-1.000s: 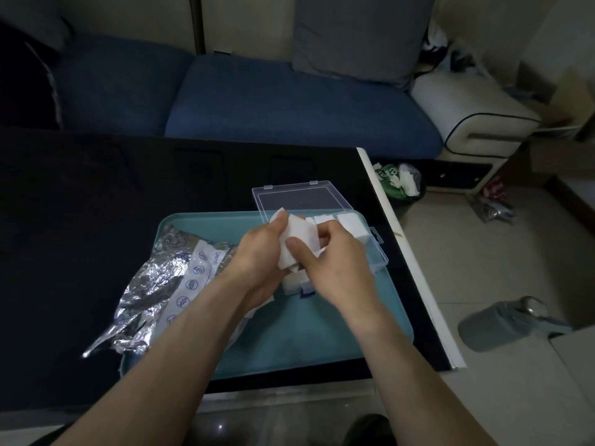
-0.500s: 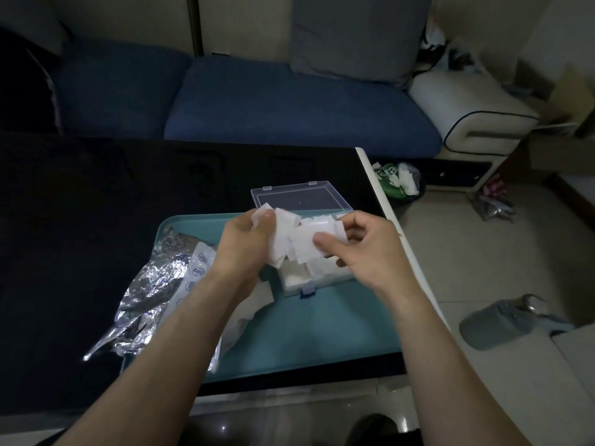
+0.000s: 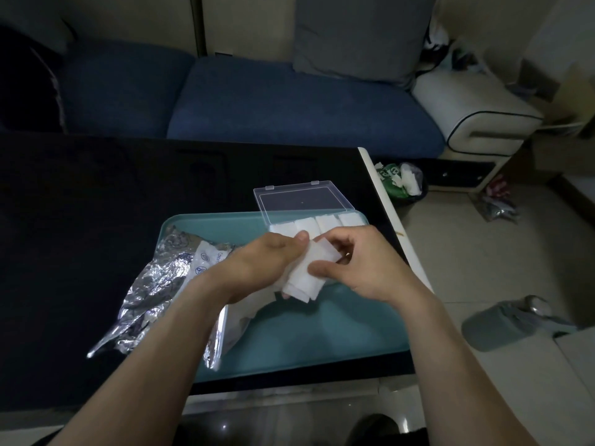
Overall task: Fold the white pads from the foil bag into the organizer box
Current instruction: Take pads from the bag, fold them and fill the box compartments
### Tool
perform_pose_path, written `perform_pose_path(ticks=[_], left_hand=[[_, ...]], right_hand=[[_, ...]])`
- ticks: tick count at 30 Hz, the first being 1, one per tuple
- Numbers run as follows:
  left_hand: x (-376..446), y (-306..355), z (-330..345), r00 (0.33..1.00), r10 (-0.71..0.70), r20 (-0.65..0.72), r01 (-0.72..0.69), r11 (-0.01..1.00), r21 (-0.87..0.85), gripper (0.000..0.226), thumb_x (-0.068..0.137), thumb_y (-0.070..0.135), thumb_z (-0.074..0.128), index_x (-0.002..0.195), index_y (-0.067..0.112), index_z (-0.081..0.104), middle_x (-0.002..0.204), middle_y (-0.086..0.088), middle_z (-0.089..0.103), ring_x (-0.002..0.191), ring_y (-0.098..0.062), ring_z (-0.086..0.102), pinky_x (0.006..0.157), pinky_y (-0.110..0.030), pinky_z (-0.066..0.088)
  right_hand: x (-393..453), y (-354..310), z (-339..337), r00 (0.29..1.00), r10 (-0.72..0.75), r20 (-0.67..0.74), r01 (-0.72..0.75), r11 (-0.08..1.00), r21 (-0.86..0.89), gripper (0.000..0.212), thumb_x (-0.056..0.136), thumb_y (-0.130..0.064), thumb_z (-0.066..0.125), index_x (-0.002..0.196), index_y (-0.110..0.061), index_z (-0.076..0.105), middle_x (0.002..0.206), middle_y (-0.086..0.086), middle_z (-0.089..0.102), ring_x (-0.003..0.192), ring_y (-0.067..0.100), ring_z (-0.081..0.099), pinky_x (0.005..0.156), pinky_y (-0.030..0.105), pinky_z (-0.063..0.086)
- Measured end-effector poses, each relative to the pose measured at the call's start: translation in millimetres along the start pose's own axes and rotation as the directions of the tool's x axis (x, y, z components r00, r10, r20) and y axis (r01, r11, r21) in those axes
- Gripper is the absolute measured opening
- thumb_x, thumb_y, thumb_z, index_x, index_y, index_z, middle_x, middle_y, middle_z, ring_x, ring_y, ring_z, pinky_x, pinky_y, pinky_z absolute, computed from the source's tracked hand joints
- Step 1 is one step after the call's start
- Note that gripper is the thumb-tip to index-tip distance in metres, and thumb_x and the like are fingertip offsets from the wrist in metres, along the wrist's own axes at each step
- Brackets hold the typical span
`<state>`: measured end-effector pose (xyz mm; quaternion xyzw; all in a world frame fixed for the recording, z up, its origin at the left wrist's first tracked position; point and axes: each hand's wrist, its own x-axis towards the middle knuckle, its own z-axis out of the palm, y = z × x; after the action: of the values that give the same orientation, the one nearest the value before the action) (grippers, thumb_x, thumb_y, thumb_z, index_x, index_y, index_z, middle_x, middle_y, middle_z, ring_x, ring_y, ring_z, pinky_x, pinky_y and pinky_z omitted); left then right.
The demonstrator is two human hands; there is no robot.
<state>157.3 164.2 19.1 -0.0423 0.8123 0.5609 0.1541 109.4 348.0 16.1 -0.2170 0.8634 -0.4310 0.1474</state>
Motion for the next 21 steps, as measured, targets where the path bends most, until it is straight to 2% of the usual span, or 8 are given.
perform_pose_path(ticks=[1,4,7,9,11,14,17,21], left_hand=[[-0.9,1.2,-0.4,1.0,-0.008,0.008,0.009,0.998,-0.064,0.059,0.103,0.047,0.035,0.085,0.004,0.071,0.077,-0.019,0.071,0.065,-0.02,0.063,0.062,-0.021,0.047],[-0.2,3.7,1.5,1.0,-0.012,-0.02,0.006,0.957,-0.292,0.056,0.105,0.04,0.034,0.09,-0.001,0.069,0.075,-0.021,0.07,0.065,-0.028,0.061,0.064,-0.028,0.051],[3.6,2.6,2.2,0.995,-0.043,-0.087,0.001,0.904,-0.427,0.052,0.106,0.042,0.033,0.102,0.002,0.066,0.08,-0.023,0.072,0.074,-0.035,0.059,0.074,-0.042,0.044],[4.8,3.2,1.9,0.989,-0.062,-0.137,0.006,0.925,-0.38,0.05,0.105,0.045,0.032,0.1,0.009,0.066,0.072,-0.015,0.073,0.071,-0.032,0.058,0.072,-0.039,0.042],[4.1,4.7,0.8,0.982,-0.089,-0.165,0.024,0.933,-0.359,0.049,0.105,0.044,0.033,0.092,0.014,0.069,0.065,-0.006,0.071,0.067,-0.027,0.06,0.066,-0.034,0.046],[3.9,3.3,0.7,0.992,-0.094,-0.087,0.062,0.946,-0.317,0.05,0.105,0.044,0.034,0.089,0.017,0.072,0.072,-0.004,0.07,0.069,-0.022,0.064,0.064,-0.029,0.05],[3.1,1.1,4.1,0.994,-0.11,0.029,0.113,0.962,-0.248,0.05,0.102,0.051,0.033,0.098,0.019,0.071,0.091,-0.008,0.072,0.086,-0.025,0.069,0.078,-0.036,0.055],[3.3,3.3,4.5,0.986,-0.168,-0.009,0.158,0.942,-0.295,0.055,0.101,0.055,0.031,0.097,0.016,0.07,0.077,-0.005,0.071,0.067,-0.018,0.067,0.06,-0.026,0.053]], right_hand=[[0.7,0.4,0.3,0.999,-0.011,-0.039,0.01,1.0,-0.017,0.024,0.076,-0.024,0.087,0.097,-0.024,0.074,0.086,-0.009,0.073,0.076,0.003,0.066,0.072,0.027,0.055],[1.7,2.1,-2.6,0.984,-0.021,-0.176,0.02,1.0,-0.012,0.018,0.077,-0.03,0.086,0.086,-0.027,0.071,0.081,-0.01,0.07,0.074,0.002,0.063,0.068,0.017,0.047],[0.7,1.4,-11.0,0.965,0.011,-0.261,0.026,0.99,0.136,0.021,0.08,-0.028,0.084,0.094,-0.02,0.072,0.087,-0.001,0.073,0.078,0.016,0.069,0.068,0.027,0.054],[-1.9,-0.9,-19.0,0.977,0.032,-0.21,0.043,0.939,0.342,0.027,0.077,-0.024,0.083,0.098,-0.011,0.071,0.089,0.006,0.076,0.077,0.02,0.072,0.066,0.029,0.057],[-4.3,-1.0,-24.1,0.995,0.0,-0.102,0.042,0.911,0.41,0.031,0.069,-0.025,0.083,0.095,-0.011,0.072,0.089,0.007,0.077,0.077,0.02,0.072,0.069,0.029,0.059],[-5.9,-1.7,-18.8,0.998,-0.038,0.044,0.023,0.949,0.315,0.032,0.063,-0.023,0.088,0.091,-0.014,0.076,0.09,0.003,0.078,0.083,0.02,0.074,0.077,0.033,0.06],[-4.2,-6.2,-3.6,0.998,-0.04,0.051,0.031,0.985,0.167,0.035,0.064,-0.014,0.094,0.095,-0.015,0.077,0.081,-0.001,0.077,0.07,0.012,0.071,0.065,0.028,0.056],[-1.4,-14.0,11.1,0.996,-0.085,-0.031,0.086,0.996,0.033,0.045,0.068,-0.017,0.093,0.108,-0.022,0.073,0.08,-0.008,0.07,0.068,0.001,0.064,0.061,0.014,0.048]])
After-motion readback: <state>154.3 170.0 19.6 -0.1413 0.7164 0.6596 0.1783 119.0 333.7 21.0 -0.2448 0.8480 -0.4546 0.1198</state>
